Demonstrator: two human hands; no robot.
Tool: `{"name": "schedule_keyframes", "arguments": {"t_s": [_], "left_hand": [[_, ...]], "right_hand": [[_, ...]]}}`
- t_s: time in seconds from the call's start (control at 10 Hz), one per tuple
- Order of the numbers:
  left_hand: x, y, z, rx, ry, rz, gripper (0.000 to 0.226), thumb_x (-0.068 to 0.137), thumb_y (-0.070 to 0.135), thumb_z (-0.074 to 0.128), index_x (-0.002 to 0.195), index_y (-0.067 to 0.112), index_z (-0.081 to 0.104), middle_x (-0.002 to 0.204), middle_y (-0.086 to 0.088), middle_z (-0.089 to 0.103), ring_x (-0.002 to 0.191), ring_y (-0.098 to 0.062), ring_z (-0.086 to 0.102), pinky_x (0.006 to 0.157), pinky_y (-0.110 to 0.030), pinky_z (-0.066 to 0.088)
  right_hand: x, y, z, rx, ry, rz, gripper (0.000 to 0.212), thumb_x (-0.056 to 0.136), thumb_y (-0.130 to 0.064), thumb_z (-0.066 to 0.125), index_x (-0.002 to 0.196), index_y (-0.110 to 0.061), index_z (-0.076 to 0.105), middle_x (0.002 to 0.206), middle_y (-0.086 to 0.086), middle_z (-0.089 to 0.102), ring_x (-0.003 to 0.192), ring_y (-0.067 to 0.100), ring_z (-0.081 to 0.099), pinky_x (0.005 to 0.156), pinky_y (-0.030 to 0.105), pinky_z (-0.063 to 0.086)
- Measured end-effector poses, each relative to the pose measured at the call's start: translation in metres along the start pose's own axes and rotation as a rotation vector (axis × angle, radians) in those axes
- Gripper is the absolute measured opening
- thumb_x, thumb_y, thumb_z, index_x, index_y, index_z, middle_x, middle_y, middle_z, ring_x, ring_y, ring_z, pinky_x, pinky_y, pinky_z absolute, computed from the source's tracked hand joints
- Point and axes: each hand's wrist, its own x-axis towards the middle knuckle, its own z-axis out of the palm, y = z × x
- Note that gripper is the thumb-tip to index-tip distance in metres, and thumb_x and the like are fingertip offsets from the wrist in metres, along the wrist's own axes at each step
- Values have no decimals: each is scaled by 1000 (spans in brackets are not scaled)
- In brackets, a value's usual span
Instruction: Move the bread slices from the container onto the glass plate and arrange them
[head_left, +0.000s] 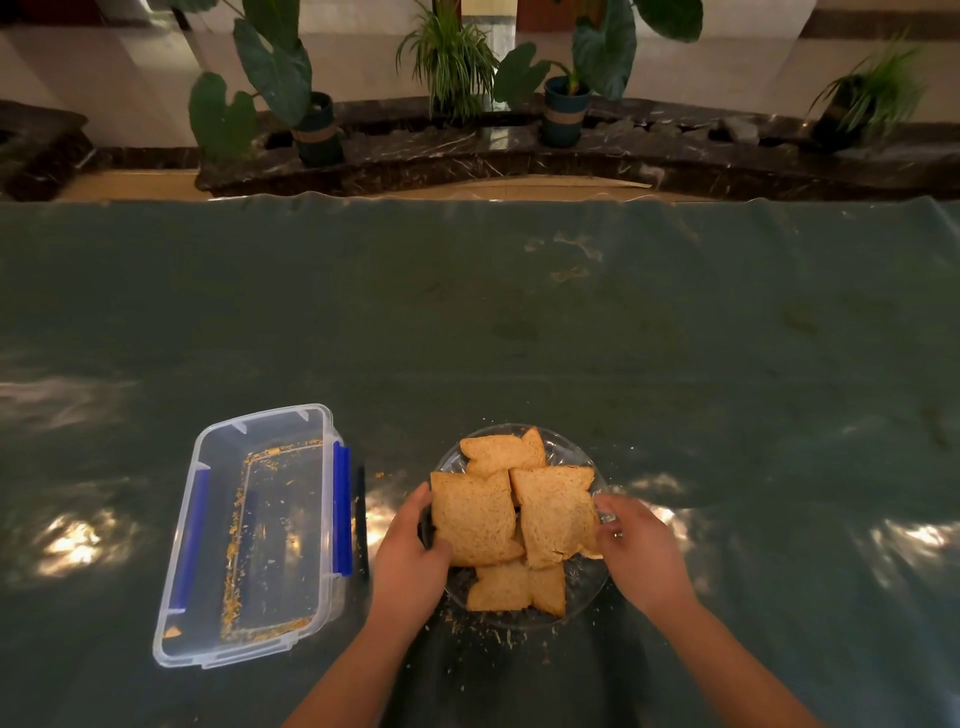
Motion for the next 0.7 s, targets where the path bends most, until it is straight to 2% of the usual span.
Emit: {"name": "schedule_keyframes", "arguments": {"t_s": [0.1,0.2,0.3,0.4,0.5,0.6,0.7], "left_hand": [[1,0,-1,-6,-3,-19,63,88,8,61,142,35,42,128,21,50,118,-1,45,98,-31,42],[-1,2,-4,1,15,-26,64,87,7,62,142,33,42,129,19,50,119,-2,44,98,-31,41],[-4,9,-7,46,36,-4,66,86,8,61,144,31,40,132,15,51,123,-7,46,98,-30,43],[-3,19,-12,98,50,24,67,86,9,60,146,28,38,142,6,49,130,-15,45,104,-38,43],[2,40,-20,171,54,105,65,86,11,61,145,28,41,145,1,47,123,-13,49,102,-34,43],[3,60,-26,191,52,178,63,86,12,61,144,27,43,145,1,48,108,-4,51,98,-30,43],[13,105,-42,229,116,276,60,87,14,60,144,24,44,144,-3,49,109,-10,52,96,-28,40]], "right_hand": [[-2,-1,1,24,0,5,33,87,-8,56,116,-21,63,113,2,66,74,-4,57,67,16,44],[-2,-1,-3,26,12,9,32,87,-7,56,115,-19,63,113,2,66,79,1,59,68,15,44],[-3,-2,-9,45,32,25,32,87,-5,55,115,-17,63,113,4,67,90,12,63,78,24,47],[-4,-8,-15,47,35,-4,31,88,-5,52,114,-17,64,113,2,68,94,12,62,79,23,44],[-4,-28,-30,23,22,-92,31,88,-5,51,113,-19,65,112,-2,69,97,13,64,82,26,48],[-3,-49,-45,-8,44,-205,32,89,-7,54,116,-18,64,113,0,69,97,14,63,86,30,50],[2,-94,-75,-46,103,-373,31,90,-11,57,120,-15,62,116,2,67,102,17,63,92,37,52]]}}
